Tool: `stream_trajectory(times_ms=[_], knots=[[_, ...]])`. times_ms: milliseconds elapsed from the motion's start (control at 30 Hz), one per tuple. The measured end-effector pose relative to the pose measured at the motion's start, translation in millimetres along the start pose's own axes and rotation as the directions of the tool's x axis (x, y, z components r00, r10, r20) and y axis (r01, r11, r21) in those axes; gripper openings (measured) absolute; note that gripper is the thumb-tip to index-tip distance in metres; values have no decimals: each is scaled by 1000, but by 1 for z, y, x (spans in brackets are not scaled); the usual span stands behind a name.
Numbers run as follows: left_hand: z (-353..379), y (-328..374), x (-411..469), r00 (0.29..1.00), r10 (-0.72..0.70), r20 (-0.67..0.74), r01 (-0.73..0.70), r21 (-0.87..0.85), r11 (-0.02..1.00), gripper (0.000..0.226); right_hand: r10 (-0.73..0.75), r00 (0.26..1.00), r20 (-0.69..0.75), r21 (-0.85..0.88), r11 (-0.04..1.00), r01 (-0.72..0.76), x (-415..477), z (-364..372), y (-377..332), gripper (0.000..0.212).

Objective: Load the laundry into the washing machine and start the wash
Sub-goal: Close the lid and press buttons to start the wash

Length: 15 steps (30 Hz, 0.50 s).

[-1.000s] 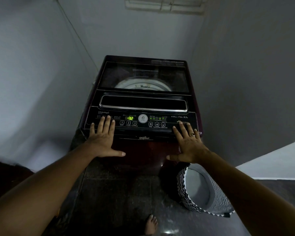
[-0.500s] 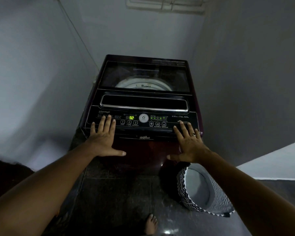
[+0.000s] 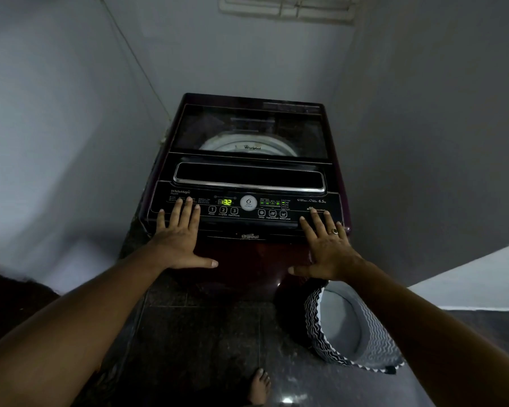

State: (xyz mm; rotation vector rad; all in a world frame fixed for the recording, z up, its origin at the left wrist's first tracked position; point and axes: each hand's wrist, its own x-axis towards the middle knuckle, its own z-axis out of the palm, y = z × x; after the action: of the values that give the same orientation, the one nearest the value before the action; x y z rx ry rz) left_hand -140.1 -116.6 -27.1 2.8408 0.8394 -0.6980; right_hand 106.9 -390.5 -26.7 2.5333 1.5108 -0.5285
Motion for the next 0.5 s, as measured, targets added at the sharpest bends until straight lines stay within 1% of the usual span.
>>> stream_trajectory(times_ms=[500], knots=[[-1,0,-1,1000,4,1,-4,2,1000,155,14,1000,2,-2,1000,-14,-1,-3,-2,141]])
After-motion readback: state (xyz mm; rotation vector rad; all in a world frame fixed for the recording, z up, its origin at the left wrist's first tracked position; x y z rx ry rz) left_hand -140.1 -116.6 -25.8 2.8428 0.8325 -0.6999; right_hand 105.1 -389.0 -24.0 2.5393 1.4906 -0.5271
